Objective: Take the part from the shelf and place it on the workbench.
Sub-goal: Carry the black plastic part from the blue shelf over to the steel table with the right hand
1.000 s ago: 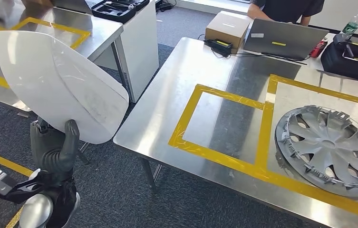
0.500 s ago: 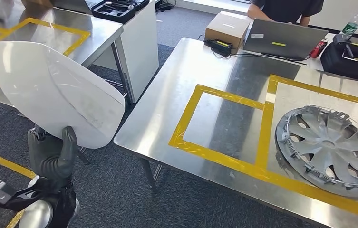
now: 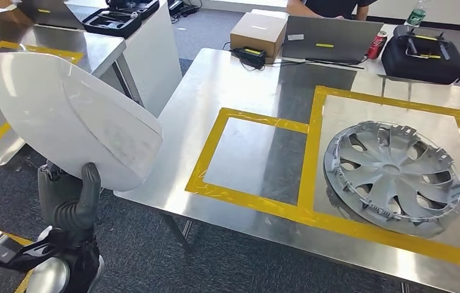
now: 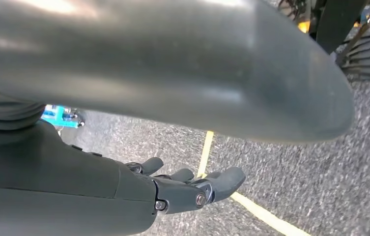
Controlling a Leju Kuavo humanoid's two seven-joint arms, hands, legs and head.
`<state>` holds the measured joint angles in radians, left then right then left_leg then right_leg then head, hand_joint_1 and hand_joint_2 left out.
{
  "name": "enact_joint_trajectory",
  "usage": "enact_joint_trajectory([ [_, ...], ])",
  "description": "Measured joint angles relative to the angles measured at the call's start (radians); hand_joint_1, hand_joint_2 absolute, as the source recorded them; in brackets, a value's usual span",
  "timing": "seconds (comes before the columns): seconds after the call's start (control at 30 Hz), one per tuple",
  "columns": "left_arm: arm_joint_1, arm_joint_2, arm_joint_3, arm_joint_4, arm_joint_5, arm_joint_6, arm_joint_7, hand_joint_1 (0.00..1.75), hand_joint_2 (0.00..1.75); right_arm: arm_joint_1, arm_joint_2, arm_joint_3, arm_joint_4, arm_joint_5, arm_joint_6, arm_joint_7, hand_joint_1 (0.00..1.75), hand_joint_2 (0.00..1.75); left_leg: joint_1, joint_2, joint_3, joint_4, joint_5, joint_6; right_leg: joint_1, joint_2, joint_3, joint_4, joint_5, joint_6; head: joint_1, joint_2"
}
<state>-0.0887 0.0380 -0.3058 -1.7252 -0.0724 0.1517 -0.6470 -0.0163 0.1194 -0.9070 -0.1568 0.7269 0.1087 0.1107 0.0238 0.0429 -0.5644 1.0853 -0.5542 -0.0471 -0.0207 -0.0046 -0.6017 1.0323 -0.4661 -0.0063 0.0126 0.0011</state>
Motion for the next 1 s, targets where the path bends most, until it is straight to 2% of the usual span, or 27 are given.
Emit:
enact_joint_trajectory([
  [0.03, 0.002, 0.0, 0.0, -0.001, 0.0, 0.001, 0.0, 1.75, 1.75, -0.001, 0.0, 0.0, 0.0, 0.0, 0.0, 0.0, 0.0, 0.0, 0.0, -0.019, -0.027, 0.057, -0.03, -0.001, 0.0, 0.007, 0.001, -0.001, 0.0, -0.006, -0.002, 0.0],
  [0.1, 0.006, 0.001, -0.001, -0.001, -0.001, 0.001, 0.0, 1.75, 1.75, -0.001, 0.0, 0.0, 0.0, 0.001, 0.0, -0.001, 0.0, 0.0, -0.002, -0.036, -0.094, 0.187, -0.082, 0.002, 0.004, 0.025, 0.0, 0.0, -0.001, -0.012, -0.002, 0.0],
  [0.13, 0.009, 0.001, -0.001, -0.001, -0.003, 0.002, 0.002, 1.75, 1.75, -0.001, 0.0, 0.0, 0.0, 0.002, 0.0, -0.001, 0.0, 0.0, -0.004, -0.038, -0.115, 0.223, -0.086, 0.004, 0.007, 0.035, 0.001, 0.0, -0.001, -0.013, -0.002, 0.0],
  [0.17, 0.011, 0.001, -0.001, -0.002, -0.005, 0.002, 0.004, 1.75, 1.75, -0.001, 0.0, 0.0, 0.0, 0.003, 0.0, -0.001, 0.0, 0.0, -0.005, -0.041, -0.119, 0.22, -0.069, 0.009, 0.009, 0.047, 0.001, 0.001, -0.002, -0.013, -0.002, 0.0],
  [0.2, 0.012, 0.001, -0.001, -0.003, -0.008, 0.003, 0.005, 1.75, 1.75, -0.001, 0.0, 0.0, 0.001, 0.004, 0.0, -0.001, 0.0, 0.0, -0.007, -0.046, -0.104, 0.179, -0.036, 0.015, 0.011, 0.06, 0.002, 0.002, -0.002, -0.013, -0.002, 0.0],
  [0.23, 0.013, 0.001, -0.001, -0.005, -0.01, 0.003, 0.007, 1.75, 1.75, -0.001, 0.0, 0.0, 0.001, 0.005, 0.0, -0.001, 0.0, 0.0, -0.009, -0.062, -0.075, 0.111, 0.004, 0.023, 0.012, 0.072, 0.003, 0.002, -0.002, -0.013, -0.002, 0.0],
  [0.27, 0.014, 0.001, -0.001, -0.008, -0.011, 0.003, 0.008, 1.75, 1.75, -0.001, 0.001, 0.0, 0.001, 0.006, 0.0, -0.001, 0.0, 0.0, -0.01, -0.087, -0.046, 0.043, 0.033, 0.03, 0.013, 0.082, 0.003, 0.003, -0.002, -0.011, -0.002, 0.0],
  [0.3, 0.015, 0.001, -0.001, -0.011, -0.012, 0.004, 0.009, 1.75, 1.75, -0.002, 0.001, 0.0, 0.001, 0.006, 0.0, -0.001, 0.0, 0.0, -0.011, -0.107, -0.024, -0.009, 0.05, 0.034, 0.013, 0.093, 0.001, 0.003, -0.001, -0.008, -0.002, 0.0],
  [0.33, 0.016, 0.001, -0.001, -0.015, -0.012, 0.004, 0.01, 1.75, 1.75, -0.002, 0.001, 0.0, 0.002, 0.006, 0.0, 0.0, 0.0, 0.0, -0.013, -0.121, -0.012, -0.038, 0.055, 0.036, 0.011, 0.102, -0.001, 0.003, 0.0, -0.002, -0.003, 0.0],
  [0.37, 0.018, 0.002, -0.001, -0.017, -0.012, 0.004, 0.011, 1.75, 1.75, -0.001, 0.002, 0.0, 0.002, 0.006, 0.001, 0.0, 0.0, 0.0, -0.016, -0.123, -0.008, -0.046, 0.052, 0.038, 0.009, 0.112, -0.004, 0.002, 0.002, 0.005, -0.003, 0.0],
  [0.4, 0.019, 0.002, -0.001, -0.02, -0.012, 0.004, 0.012, 1.75, 1.75, 0.001, 0.001, 0.0, 0.002, 0.006, 0.001, 0.0, 0.0, 0.0, -0.017, -0.113, -0.005, -0.05, 0.054, 0.041, 0.007, 0.123, -0.006, -0.001, 0.004, 0.013, -0.004, 0.0],
  [0.43, 0.02, 0.001, -0.001, -0.022, -0.013, 0.005, 0.013, 1.75, 1.75, 0.002, 0.001, 0.0, 0.002, 0.007, 0.001, 0.001, 0.0, 0.0, -0.016, -0.101, -0.001, -0.055, 0.057, 0.046, 0.005, 0.122, -0.007, -0.001, 0.005, 0.02, -0.004, 0.0],
  [0.5, 0.021, 0.0, -0.001, -0.027, -0.014, 0.007, 0.013, 1.75, 1.75, 0.003, 0.0, 0.0, 0.002, 0.011, 0.002, 0.002, 0.0, 0.0, -0.012, -0.076, 0.007, -0.067, 0.063, 0.057, 0.009, 0.083, -0.025, 0.036, -0.019, 0.031, 0.002, 0.0],
  [0.57, 0.023, -0.001, -0.001, -0.029, -0.015, 0.01, 0.014, 1.75, 1.75, -0.001, -0.001, 0.0, 0.003, 0.016, 0.002, 0.003, 0.0, 0.0, -0.011, -0.049, 0.01, -0.07, 0.063, 0.064, 0.01, 0.03, -0.082, 0.149, -0.079, 0.041, 0.007, 0.0],
  [0.6, 0.024, -0.001, -0.001, -0.03, -0.016, 0.012, 0.015, 1.75, 1.75, -0.002, -0.001, 0.0, 0.003, 0.018, 0.002, 0.004, 0.0, 0.0, -0.012, -0.035, 0.01, -0.07, 0.061, 0.065, 0.009, 0.019, -0.116, 0.215, -0.106, 0.046, 0.007, 0.0],
  [0.63, 0.025, -0.001, -0.001, -0.03, -0.017, 0.012, 0.016, 1.75, 1.75, -0.002, -0.002, 0.0, 0.003, 0.019, 0.002, 0.005, 0.0, 0.0, -0.012, -0.021, 0.01, -0.069, 0.059, 0.065, 0.007, 0.015, -0.139, 0.26, -0.118, 0.049, 0.008, 0.0],
  [0.67, 0.025, -0.001, -0.001, -0.03, -0.018, 0.013, 0.016, 1.75, 1.75, -0.002, -0.003, 0.0, 0.003, 0.019, 0.002, 0.006, 0.0, 0.0, -0.012, -0.008, 0.012, -0.068, 0.057, 0.064, 0.006, 0.011, -0.144, 0.269, -0.111, 0.052, 0.008, 0.0],
  [0.7, 0.025, -0.001, -0.001, -0.03, -0.019, 0.013, 0.016, 1.75, 1.75, -0.001, -0.004, 0.0, 0.003, 0.019, 0.002, 0.006, 0.0, 0.0, -0.012, 0.005, 0.014, -0.068, 0.054, 0.063, 0.004, 0.006, -0.126, 0.236, -0.086, 0.053, 0.008, 0.0],
  [0.73, 0.024, -0.001, -0.001, -0.03, -0.02, 0.013, 0.016, 1.75, 1.75, 0.0, -0.005, 0.0, 0.003, 0.019, 0.002, 0.006, 0.0, 0.0, -0.012, 0.016, 0.017, -0.066, 0.051, 0.06, 0.003, -0.006, -0.09, 0.17, -0.051, 0.052, 0.008, 0.0],
  [0.8, 0.023, 0.0, -0.001, -0.03, -0.02, 0.013, 0.016, 1.75, 1.75, -0.002, -0.007, 0.0, 0.003, 0.019, 0.002, 0.006, 0.0, 0.0, -0.015, 0.035, 0.023, -0.062, 0.042, 0.051, 0.008, -0.041, -0.021, 0.041, -0.004, 0.042, 0.007, 0.0],
  [0.83, 0.022, 0.0, -0.001, -0.031, -0.02, 0.013, 0.016, 1.75, 1.75, -0.003, -0.007, 0.0, 0.003, 0.019, 0.002, 0.006, 0.0, 0.0, -0.018, 0.042, 0.026, -0.061, 0.039, 0.045, 0.01, -0.052, -0.004, 0.007, 0.003, 0.034, 0.007, 0.0],
  [0.87, 0.021, -0.001, -0.001, -0.031, -0.02, 0.013, 0.016, 1.75, 1.75, -0.003, -0.007, 0.0, 0.003, 0.019, 0.002, 0.006, 0.0, 0.0, -0.02, 0.05, 0.029, -0.062, 0.036, 0.04, 0.013, -0.053, -0.001, -0.002, 0.002, 0.025, 0.006, 0.0],
  [0.93, 0.019, -0.001, -0.001, -0.032, -0.02, 0.014, 0.016, 1.75, 1.75, -0.001, -0.007, 0.0, 0.003, 0.019, 0.003, 0.006, 0.0, 0.0, -0.02, 0.059, 0.036, -0.065, 0.031, 0.028, 0.013, -0.033, -0.002, -0.006, 0.004, 0.011, 0.006, 0.0],
  [1.0, 0.018, -0.002, -0.001, -0.033, -0.021, 0.015, 0.016, 1.75, 1.75, 0.0, -0.007, 0.0, 0.003, 0.02, 0.003, 0.006, 0.0, 0.0, -0.016, 0.025, 0.029, -0.037, 0.007, 0.017, 0.007, -0.016, 0.002, -0.011, 0.008, -0.002, 0.004, 0.0],
])
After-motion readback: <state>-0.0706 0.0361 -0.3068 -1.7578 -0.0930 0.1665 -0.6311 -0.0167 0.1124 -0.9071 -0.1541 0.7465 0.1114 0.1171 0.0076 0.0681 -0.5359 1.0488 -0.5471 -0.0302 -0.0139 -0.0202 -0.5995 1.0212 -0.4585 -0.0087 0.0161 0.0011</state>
